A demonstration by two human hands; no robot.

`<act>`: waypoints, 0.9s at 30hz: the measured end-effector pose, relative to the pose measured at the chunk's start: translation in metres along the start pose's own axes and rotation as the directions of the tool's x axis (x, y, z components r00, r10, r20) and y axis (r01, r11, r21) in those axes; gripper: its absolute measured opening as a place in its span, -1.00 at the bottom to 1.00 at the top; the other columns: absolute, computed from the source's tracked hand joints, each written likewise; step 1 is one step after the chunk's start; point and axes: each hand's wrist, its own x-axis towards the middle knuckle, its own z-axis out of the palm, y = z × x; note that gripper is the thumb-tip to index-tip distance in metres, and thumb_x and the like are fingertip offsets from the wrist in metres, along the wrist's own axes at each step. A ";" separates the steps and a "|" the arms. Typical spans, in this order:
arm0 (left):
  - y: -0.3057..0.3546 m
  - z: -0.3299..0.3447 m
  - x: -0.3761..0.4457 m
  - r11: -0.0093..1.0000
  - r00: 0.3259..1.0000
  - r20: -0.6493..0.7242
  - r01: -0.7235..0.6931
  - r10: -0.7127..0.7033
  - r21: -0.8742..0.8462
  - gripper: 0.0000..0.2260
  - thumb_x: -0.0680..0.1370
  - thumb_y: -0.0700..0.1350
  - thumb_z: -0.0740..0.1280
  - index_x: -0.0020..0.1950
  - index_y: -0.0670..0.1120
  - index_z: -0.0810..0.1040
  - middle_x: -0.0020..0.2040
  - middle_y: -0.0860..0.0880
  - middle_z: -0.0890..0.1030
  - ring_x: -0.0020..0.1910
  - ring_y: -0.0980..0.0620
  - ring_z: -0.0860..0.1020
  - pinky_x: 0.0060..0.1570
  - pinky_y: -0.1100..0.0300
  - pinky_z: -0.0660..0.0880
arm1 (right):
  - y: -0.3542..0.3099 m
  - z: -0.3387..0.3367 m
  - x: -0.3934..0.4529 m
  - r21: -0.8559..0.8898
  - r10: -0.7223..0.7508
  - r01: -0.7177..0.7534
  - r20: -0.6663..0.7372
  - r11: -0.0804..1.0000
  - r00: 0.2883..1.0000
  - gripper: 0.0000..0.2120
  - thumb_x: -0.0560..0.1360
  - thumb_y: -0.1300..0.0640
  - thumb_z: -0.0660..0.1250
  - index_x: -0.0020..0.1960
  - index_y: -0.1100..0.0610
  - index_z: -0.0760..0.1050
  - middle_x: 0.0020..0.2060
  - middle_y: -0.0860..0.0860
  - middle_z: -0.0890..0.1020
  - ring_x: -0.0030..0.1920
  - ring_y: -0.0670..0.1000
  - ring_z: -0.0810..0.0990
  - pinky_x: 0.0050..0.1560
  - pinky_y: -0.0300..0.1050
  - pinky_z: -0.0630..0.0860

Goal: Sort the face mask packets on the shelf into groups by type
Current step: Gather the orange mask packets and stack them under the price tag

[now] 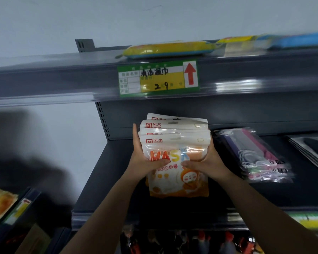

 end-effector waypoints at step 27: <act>-0.020 0.020 -0.006 0.998 0.998 -0.018 0.056 -0.056 0.014 -0.16 0.38 -0.40 0.42 0.50 -0.13 -0.01 0.14 0.02 0.53 0.04 0.24 0.61 -0.18 0.33 0.57 | 0.011 -0.006 -0.006 -0.172 -0.073 0.055 -0.100 0.984 0.992 0.20 0.18 0.38 0.58 0.54 0.11 -0.16 0.23 -0.15 0.48 0.19 -0.24 0.54 0.14 -0.12 0.57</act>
